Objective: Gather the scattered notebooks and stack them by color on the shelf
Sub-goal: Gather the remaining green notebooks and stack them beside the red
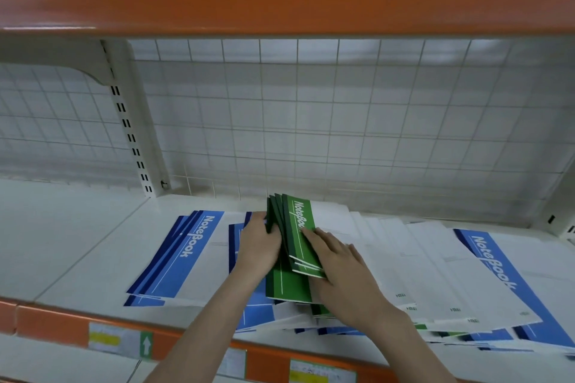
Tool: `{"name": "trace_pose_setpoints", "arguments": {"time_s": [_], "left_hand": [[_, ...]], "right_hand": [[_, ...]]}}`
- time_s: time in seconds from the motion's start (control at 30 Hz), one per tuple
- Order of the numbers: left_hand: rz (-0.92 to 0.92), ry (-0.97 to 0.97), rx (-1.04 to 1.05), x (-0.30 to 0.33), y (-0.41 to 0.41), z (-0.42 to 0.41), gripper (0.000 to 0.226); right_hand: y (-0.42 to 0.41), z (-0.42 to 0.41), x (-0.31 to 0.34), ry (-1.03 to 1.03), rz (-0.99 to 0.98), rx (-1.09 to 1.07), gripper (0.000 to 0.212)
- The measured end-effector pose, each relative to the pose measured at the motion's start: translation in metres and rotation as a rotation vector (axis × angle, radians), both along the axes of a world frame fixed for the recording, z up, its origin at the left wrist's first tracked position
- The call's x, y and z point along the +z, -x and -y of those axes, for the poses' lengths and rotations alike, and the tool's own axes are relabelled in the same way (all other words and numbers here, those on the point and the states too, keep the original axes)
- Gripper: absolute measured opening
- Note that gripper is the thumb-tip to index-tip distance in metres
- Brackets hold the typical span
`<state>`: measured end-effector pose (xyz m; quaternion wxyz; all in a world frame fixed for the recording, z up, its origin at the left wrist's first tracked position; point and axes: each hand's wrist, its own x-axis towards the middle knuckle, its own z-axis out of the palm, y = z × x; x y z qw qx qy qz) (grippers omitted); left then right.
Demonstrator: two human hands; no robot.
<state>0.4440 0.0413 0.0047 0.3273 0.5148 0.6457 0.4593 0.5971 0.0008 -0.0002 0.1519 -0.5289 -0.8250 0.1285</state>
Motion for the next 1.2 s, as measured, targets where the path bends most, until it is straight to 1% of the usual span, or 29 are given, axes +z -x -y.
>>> {"name": "trace_pose_setpoints", "arguments": {"time_s": [0.03,0.1,0.13,0.2,0.23,0.27,0.3,0.37,0.4,0.43,0.47,0.53,0.57,0.6,0.67,0.73,0.8,0.83,0.97,1.07,1.13,1.2], "left_hand": [[0.158,0.069,0.009,0.002,-0.001,-0.001,0.021],[0.477,0.269,-0.013,0.010,-0.004,0.000,0.036],[0.552,0.319,-0.039,0.012,-0.004,0.002,0.039],[0.525,0.269,-0.127,0.009,-0.002,0.002,0.030],[0.482,0.211,-0.158,0.005,-0.001,0.003,0.031],[0.452,0.162,-0.172,0.003,-0.001,0.006,0.035],[0.449,0.122,-0.165,0.002,0.000,0.007,0.038],[0.523,0.057,-0.140,0.003,0.001,0.009,0.043],[0.561,0.013,-0.145,0.006,0.001,0.010,0.045],[0.567,-0.048,-0.166,0.009,0.002,0.010,0.045],[0.554,-0.123,-0.198,0.013,0.002,0.010,0.045],[0.504,-0.257,-0.270,0.022,-0.001,0.010,0.043],[0.476,-0.302,-0.289,0.027,-0.003,0.012,0.040],[0.440,-0.343,-0.294,0.033,-0.006,0.012,0.036],[0.365,-0.407,-0.288,0.042,-0.011,0.012,0.029],[0.329,-0.433,-0.261,0.049,-0.014,0.013,0.024],[0.361,-0.419,-0.236,0.049,-0.018,0.011,0.025],[0.381,-0.395,-0.219,0.046,-0.019,0.010,0.027],[0.389,-0.337,-0.192,0.026,-0.024,0.008,0.040],[0.383,-0.304,-0.176,0.011,-0.026,0.010,0.038],[0.370,-0.296,-0.175,0.009,-0.025,0.009,0.034],[0.328,-0.277,-0.213,0.016,-0.026,0.005,0.038]], "right_hand": [[0.001,0.001,-0.001,-0.017,-0.002,-0.002,0.069],[0.002,0.003,0.000,-0.019,0.012,0.000,0.069],[0.003,0.004,0.000,0.001,0.032,0.008,0.075],[-0.001,0.006,0.004,0.071,0.031,0.041,0.095],[-0.003,0.007,0.007,0.111,-0.003,0.056,0.101],[-0.006,0.006,0.010,0.131,-0.061,0.064,0.101],[-0.011,0.003,0.014,0.121,-0.137,0.043,0.096],[-0.022,-0.007,0.021,0.013,-0.295,-0.110,0.085],[-0.028,-0.013,0.026,0.000,-0.375,-0.219,0.084],[-0.035,-0.019,0.031,0.043,-0.469,-0.306,0.082],[-0.040,-0.025,0.036,0.116,-0.581,-0.329,0.071],[-0.045,-0.032,0.044,0.224,-0.846,-0.230,0.020],[-0.045,-0.033,0.047,0.221,-0.961,-0.180,0.007],[-0.045,-0.034,0.049,0.184,-1.041,-0.138,0.008],[-0.043,-0.033,0.049,0.092,-1.136,-0.060,0.022],[-0.039,-0.029,0.049,0.039,-1.176,-0.011,0.028],[-0.037,-0.027,0.047,0.038,-1.203,-0.010,0.037],[-0.036,-0.027,0.045,0.044,-1.206,-0.011,0.038],[-0.033,-0.029,0.030,0.046,-1.100,-0.058,0.027],[-0.032,-0.027,0.018,0.049,-1.068,-0.064,0.022],[-0.033,-0.027,0.017,0.018,-1.055,-0.074,0.027],[-0.036,-0.026,0.021,-0.033,-1.025,-0.098,0.039]]}}
